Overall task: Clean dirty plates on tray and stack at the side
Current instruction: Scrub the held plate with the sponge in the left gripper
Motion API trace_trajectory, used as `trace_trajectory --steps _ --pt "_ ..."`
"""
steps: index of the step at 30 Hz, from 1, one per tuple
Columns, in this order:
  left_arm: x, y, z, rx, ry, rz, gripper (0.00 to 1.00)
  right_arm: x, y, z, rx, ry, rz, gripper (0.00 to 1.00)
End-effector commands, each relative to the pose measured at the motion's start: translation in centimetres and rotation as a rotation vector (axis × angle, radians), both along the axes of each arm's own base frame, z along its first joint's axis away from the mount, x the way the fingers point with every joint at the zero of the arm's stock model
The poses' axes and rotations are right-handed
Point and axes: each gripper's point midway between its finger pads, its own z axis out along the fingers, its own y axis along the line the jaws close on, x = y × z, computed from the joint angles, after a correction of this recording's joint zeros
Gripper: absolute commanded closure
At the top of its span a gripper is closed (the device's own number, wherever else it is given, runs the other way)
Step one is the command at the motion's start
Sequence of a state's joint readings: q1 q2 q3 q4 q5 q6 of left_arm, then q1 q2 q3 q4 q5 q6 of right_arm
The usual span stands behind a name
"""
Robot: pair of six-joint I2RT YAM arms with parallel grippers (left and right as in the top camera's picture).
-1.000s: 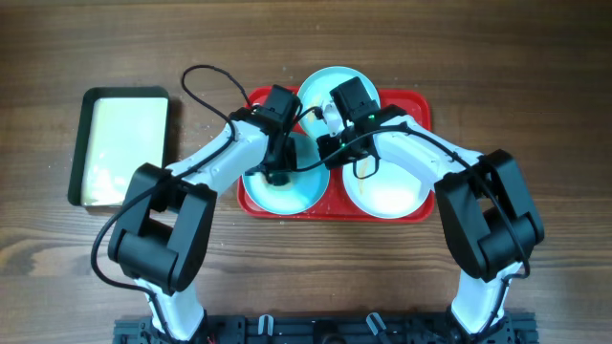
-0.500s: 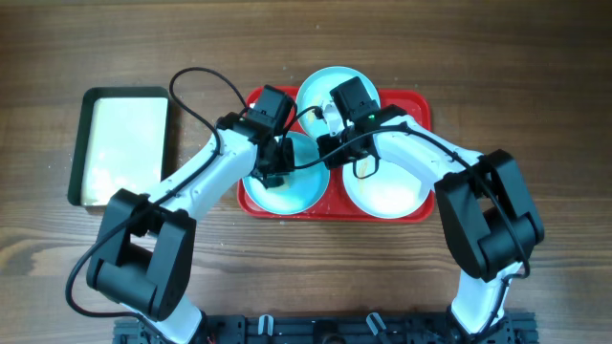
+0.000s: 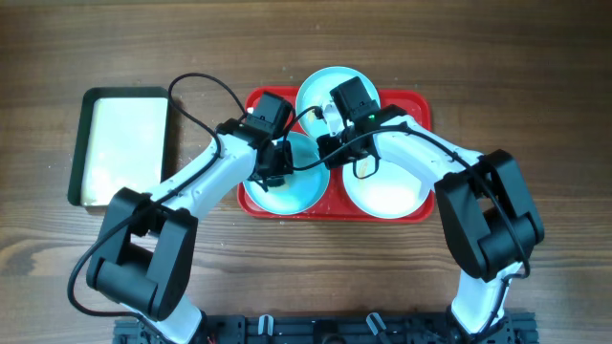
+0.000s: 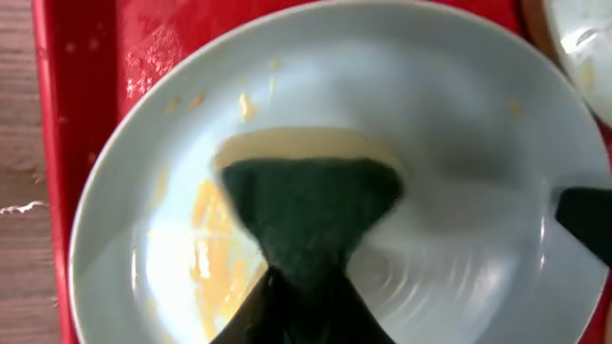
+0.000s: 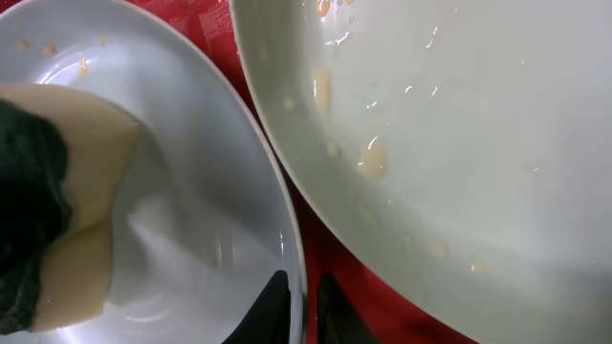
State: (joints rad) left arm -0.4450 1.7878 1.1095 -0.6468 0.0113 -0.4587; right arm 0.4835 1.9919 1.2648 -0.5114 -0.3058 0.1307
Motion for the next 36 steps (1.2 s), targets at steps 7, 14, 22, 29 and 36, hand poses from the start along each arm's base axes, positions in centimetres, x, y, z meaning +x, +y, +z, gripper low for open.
trace_trajectory --steps 7,14,22,29,36 --pt "-2.5 3.6 -3.5 0.134 0.031 0.048 0.96 -0.4 -0.1 -0.8 -0.008 0.023 -0.001 0.88" --pt "-1.6 9.2 -1.0 0.379 -0.056 0.132 0.96 -0.4 -0.1 -0.8 -0.009 0.022 0.001 0.89" --pt "0.8 0.8 4.4 -0.122 -0.168 0.052 0.96 -0.4 -0.1 -0.8 -0.008 0.023 -0.001 0.9" --pt "0.5 -0.6 -1.4 -0.124 -0.057 0.024 0.96 -0.4 -0.2 -0.8 -0.008 0.023 -0.002 0.9" --pt "2.6 6.4 -2.7 0.247 -0.165 0.148 0.96 -0.4 -0.2 -0.8 -0.009 0.023 -0.002 0.96"
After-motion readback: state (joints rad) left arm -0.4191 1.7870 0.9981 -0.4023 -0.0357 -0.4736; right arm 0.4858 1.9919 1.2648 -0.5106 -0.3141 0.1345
